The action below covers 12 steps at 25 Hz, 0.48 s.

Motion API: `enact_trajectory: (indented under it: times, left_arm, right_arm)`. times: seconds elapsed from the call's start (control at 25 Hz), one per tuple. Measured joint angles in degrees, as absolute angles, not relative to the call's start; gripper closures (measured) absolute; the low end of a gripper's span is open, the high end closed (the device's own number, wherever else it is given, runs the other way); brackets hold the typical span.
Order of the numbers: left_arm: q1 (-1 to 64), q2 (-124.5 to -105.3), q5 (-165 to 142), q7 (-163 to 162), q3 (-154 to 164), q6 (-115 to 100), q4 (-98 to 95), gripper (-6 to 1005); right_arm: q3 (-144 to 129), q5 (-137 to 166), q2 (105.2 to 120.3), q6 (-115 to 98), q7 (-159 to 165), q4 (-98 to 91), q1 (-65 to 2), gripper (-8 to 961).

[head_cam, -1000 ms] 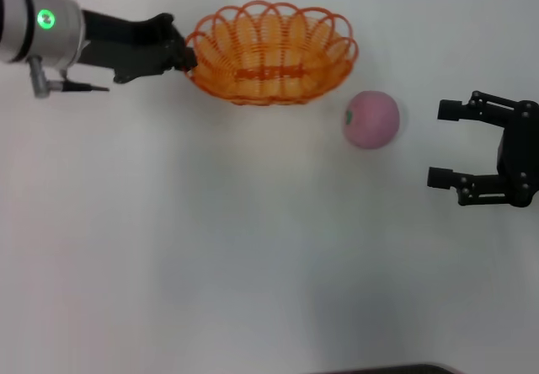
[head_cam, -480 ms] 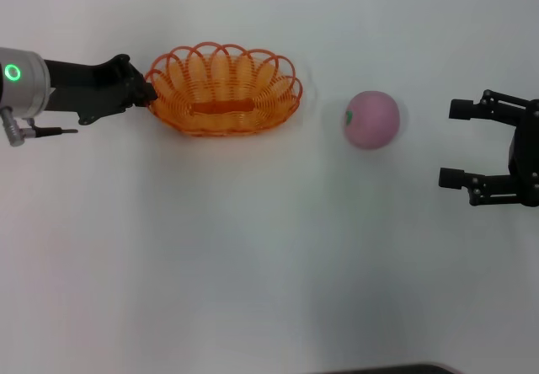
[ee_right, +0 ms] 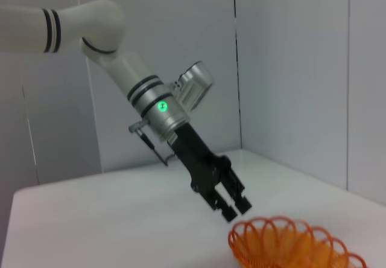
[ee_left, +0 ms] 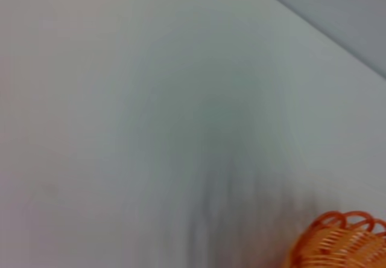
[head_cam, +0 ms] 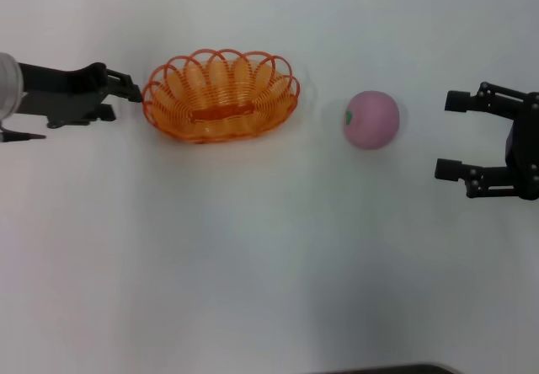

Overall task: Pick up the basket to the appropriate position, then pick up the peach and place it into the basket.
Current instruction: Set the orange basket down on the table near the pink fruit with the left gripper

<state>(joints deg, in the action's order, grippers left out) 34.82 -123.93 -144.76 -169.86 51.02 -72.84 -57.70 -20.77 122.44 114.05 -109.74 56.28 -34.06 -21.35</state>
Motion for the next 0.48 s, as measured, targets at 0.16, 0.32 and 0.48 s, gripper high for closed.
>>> enact_trajectory:
  times: [0.16, 0.32, 0.48]
  left_arm:
    - [34.43, -123.92, -146.72, -168.18, 50.94, -74.23, -60.32, 551]
    - [33.58, -123.92, -146.25, -164.25, 50.48, -74.79, -62.85, 413]
    - [31.28, -124.22, -140.67, -150.45, 50.41, -75.94, -67.43, 331]
  right_arm:
    - [-20.5, 120.32, 114.16, -111.25, 57.78, -34.08, -20.84, 15]
    - [-18.34, 119.41, 114.37, -111.28, 61.4, -34.04, -20.79, 15]
    - [-16.28, 119.18, 114.43, -111.09, 65.54, -33.68, -21.35, 15]
